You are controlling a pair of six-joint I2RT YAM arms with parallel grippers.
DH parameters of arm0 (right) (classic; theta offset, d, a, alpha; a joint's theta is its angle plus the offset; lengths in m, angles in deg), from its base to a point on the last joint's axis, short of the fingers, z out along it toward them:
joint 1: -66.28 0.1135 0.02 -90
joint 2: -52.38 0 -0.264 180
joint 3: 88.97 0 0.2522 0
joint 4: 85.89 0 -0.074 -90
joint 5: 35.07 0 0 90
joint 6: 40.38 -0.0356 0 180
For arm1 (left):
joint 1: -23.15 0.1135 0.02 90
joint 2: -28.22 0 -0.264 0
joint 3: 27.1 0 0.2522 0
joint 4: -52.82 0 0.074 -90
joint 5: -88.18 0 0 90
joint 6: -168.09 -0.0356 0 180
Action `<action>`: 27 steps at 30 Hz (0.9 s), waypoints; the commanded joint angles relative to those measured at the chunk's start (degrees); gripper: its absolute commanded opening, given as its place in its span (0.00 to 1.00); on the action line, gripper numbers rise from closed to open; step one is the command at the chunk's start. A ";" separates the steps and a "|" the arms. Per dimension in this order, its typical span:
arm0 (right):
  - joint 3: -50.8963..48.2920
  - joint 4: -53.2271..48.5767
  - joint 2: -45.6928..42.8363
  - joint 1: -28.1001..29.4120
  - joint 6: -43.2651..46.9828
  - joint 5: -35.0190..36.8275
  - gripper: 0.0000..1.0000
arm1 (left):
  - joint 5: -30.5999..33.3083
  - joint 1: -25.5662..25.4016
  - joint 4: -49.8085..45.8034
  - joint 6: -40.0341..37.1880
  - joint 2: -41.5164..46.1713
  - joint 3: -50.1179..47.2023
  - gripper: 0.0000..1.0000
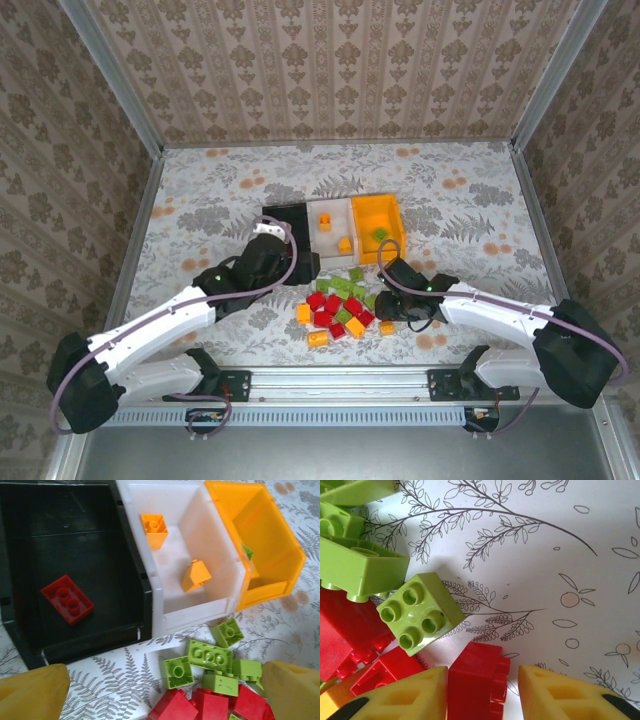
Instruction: Sort the legos into containers by color
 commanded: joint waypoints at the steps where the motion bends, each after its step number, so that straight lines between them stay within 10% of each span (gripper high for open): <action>1: -0.72 -0.37 0.77 0.43 -0.20 2.28 0.40 | 1.78 1.05 -2.37 1.61 1.76 -1.78 1.00; 17: 12.13 -5.14 -3.38 0.74 6.93 -0.17 0.21 | 5.25 4.71 -6.82 3.25 10.56 -6.41 1.00; 27: 40.68 -1.07 20.69 6.61 10.87 -3.74 0.22 | 6.22 7.89 -15.75 5.97 23.79 -11.75 1.00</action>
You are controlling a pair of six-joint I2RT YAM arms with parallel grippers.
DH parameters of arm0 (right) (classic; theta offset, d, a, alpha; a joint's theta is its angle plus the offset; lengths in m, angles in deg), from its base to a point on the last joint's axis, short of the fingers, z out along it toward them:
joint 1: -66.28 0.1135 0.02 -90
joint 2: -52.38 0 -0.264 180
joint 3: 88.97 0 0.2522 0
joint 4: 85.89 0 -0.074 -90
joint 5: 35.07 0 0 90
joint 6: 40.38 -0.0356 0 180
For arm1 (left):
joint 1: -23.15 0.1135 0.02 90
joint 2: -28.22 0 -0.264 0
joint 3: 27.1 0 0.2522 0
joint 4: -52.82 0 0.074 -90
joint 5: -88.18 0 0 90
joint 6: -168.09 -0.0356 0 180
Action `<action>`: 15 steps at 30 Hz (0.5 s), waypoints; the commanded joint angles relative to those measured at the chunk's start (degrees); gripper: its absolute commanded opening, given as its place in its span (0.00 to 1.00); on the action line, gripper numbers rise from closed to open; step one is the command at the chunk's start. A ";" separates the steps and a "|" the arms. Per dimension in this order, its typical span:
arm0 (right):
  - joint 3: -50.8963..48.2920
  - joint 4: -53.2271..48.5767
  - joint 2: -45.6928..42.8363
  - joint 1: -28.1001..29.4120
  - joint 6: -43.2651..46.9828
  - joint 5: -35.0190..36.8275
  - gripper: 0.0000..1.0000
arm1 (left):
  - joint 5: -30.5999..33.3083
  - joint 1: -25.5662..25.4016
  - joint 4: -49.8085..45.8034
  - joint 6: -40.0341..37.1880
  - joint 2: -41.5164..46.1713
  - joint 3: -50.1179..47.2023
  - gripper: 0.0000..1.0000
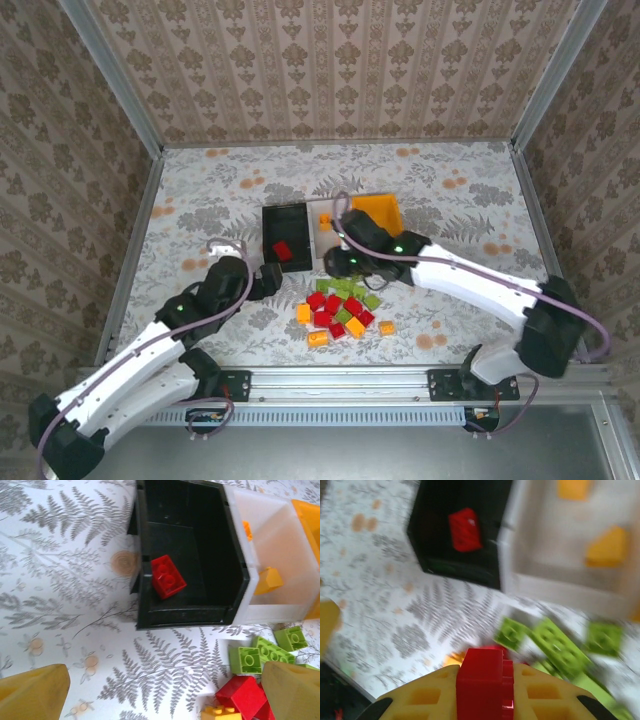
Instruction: Sort the legos into containers by color
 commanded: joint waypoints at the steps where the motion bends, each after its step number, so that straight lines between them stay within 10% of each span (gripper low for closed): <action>1: 8.22 1.27 8.77 0.43 2.15 -1.65 0.22 | 0.93 1.44 -5.87 1.93 4.09 -1.74 1.00; 15: 38.29 -5.96 37.16 -2.03 1.27 -0.05 0.39 | -9.07 4.64 -6.57 0.37 9.03 -5.91 1.00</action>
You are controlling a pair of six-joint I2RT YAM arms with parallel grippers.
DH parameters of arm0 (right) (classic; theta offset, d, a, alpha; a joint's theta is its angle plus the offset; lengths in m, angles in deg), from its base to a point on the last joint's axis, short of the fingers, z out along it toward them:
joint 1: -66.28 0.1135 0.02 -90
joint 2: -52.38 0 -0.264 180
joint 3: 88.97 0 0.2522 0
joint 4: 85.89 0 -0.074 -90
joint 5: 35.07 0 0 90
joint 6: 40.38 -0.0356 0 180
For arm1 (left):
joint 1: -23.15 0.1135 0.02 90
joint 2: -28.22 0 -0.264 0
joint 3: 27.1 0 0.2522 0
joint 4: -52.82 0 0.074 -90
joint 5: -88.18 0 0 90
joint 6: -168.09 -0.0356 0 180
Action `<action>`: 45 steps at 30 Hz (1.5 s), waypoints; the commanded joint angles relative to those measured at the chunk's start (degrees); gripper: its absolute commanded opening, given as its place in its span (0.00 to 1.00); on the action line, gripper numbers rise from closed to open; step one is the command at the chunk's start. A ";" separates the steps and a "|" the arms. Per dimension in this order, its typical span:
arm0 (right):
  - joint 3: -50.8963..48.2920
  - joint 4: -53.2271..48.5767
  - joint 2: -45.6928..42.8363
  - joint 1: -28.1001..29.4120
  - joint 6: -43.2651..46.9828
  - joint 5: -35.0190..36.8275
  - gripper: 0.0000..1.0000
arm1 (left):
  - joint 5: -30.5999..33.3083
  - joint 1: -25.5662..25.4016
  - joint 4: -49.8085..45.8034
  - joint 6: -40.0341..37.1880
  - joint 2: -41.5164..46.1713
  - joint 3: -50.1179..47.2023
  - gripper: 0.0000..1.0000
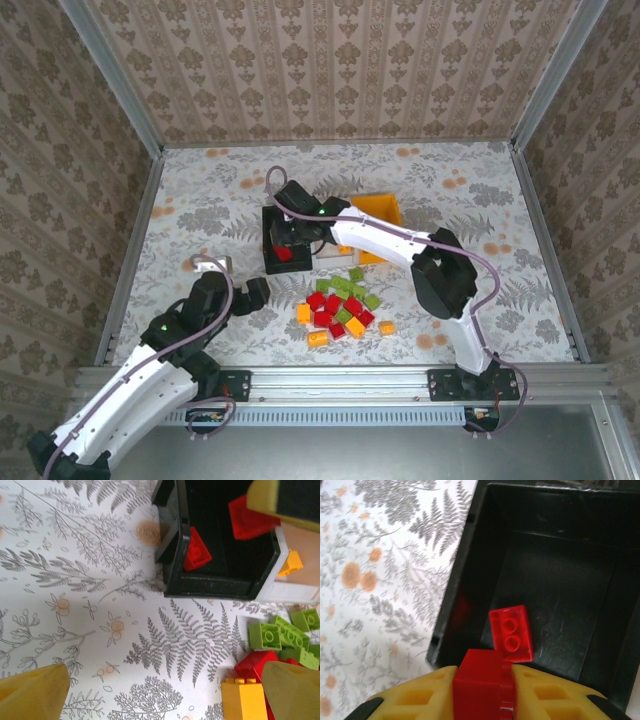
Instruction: Sort the legos into containers by color
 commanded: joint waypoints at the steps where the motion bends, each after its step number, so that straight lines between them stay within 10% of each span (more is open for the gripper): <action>1: 4.98 -3.95 3.18 -0.80 -0.08 -0.12 0.47 | -4.49 0.47 1.29 -0.94 -1.75 -0.99 1.00; 6: 3.33 -2.16 0.62 -1.43 0.08 -0.82 0.62 | -9.03 0.25 5.58 -3.19 -8.11 0.40 0.99; 23: -36.49 10.19 -32.24 -5.86 -4.04 2.30 0.67 | -7.08 -19.16 16.85 -2.99 -34.22 3.25 0.88; 33: -43.29 11.08 -40.59 -7.91 -4.40 2.49 0.67 | -4.75 -20.57 18.33 -3.19 -40.82 5.95 0.87; 45: -44.99 11.34 -44.04 -8.81 -4.49 2.14 0.68 | -2.18 -19.73 13.81 -2.40 -44.09 7.07 0.63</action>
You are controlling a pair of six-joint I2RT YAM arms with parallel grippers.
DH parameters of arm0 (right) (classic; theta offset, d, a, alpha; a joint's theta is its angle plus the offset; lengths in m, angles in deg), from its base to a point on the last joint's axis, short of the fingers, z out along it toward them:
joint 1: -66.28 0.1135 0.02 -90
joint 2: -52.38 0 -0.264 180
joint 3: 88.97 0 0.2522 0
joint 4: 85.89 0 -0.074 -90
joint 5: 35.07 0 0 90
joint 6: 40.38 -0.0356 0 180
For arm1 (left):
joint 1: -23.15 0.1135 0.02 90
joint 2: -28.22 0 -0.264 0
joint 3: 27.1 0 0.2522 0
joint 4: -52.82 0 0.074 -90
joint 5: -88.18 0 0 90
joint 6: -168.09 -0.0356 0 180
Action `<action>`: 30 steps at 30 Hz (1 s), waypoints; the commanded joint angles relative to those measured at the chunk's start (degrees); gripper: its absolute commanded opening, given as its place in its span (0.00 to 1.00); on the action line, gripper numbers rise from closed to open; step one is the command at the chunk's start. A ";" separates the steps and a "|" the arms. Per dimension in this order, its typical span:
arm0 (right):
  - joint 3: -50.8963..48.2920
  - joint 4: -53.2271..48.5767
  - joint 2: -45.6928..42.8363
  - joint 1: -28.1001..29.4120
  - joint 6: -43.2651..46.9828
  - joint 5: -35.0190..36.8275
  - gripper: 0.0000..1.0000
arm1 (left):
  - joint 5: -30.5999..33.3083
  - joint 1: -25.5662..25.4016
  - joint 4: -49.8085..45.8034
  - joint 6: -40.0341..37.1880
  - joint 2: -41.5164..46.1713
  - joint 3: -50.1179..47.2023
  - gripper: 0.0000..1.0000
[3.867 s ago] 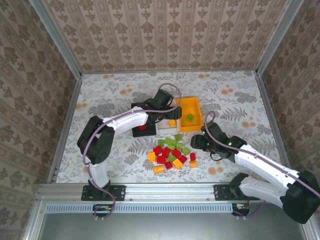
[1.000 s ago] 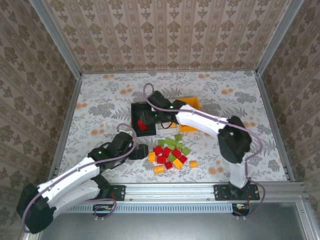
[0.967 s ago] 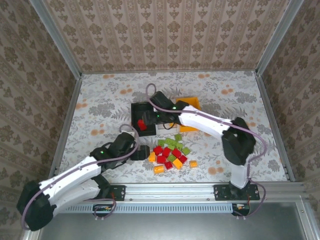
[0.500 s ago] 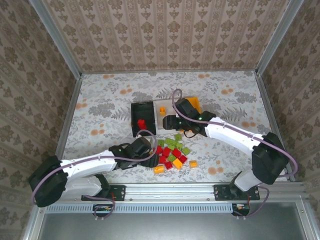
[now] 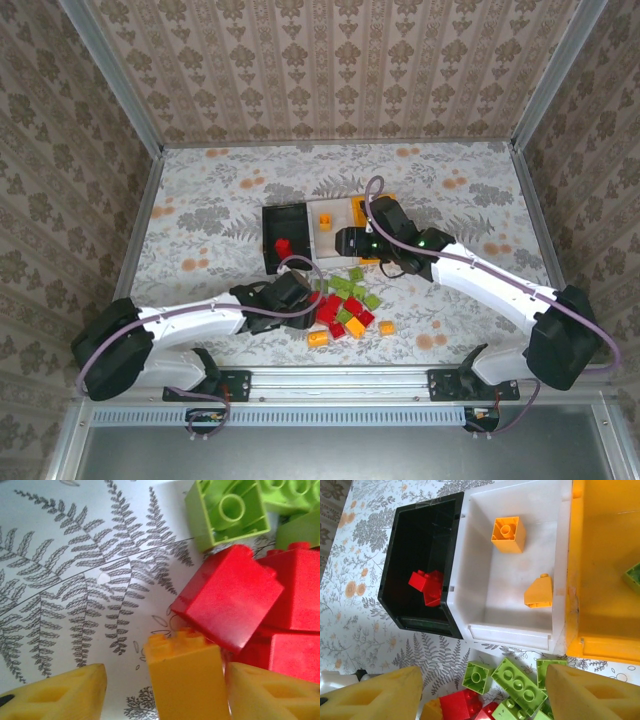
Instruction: Sort the legos into containers by color
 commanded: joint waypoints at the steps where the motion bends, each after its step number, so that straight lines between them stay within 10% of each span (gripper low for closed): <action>1: -0.78 1.01 -1.13 -0.33 -1.02 0.67 0.68 | 2.13 0.19 -4.09 -0.29 -0.21 1.30 0.62; 30: -4.26 -0.63 -5.04 -1.90 -1.73 1.29 0.68 | -1.88 2.31 -1.65 -2.41 -1.60 0.96 0.48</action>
